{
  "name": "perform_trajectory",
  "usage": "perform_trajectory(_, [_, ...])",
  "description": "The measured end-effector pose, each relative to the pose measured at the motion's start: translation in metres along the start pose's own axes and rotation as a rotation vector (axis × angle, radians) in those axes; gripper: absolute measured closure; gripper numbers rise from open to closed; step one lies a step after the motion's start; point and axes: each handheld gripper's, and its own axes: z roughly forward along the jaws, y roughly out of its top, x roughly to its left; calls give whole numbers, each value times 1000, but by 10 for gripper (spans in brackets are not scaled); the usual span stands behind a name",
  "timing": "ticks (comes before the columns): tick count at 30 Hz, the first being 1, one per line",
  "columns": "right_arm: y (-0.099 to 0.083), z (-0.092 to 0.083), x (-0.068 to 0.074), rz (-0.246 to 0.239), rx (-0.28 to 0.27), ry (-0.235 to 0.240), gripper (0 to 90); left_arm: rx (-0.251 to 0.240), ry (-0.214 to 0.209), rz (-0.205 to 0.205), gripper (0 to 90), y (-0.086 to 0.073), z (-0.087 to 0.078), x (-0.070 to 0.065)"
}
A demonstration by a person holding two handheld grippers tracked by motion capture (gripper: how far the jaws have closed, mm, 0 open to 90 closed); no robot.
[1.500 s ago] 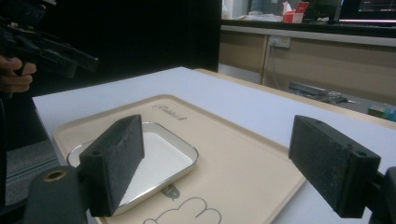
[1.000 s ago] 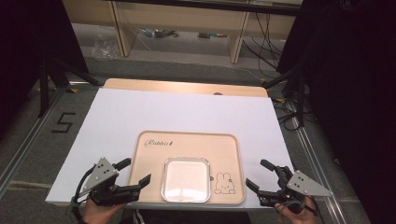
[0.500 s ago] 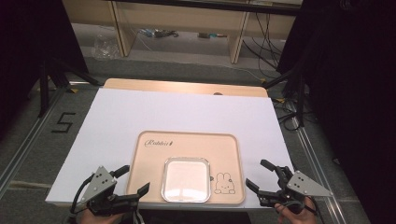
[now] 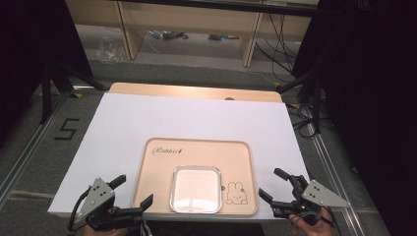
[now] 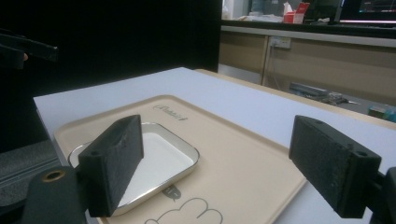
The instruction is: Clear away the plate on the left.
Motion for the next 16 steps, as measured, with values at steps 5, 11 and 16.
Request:
perform_trajectory(5, [0,1,0,-4,2,0,185,-18,10,-44,0,-1,-4,-3])
perform_trajectory(11, [0,1,0,-2,-3,-1,185,-8,17,-5,0,-2,-4,0])
perform_trajectory(16, [0,1,0,-2,-2,3,185,5,10,-22,0,-3,-1,0])
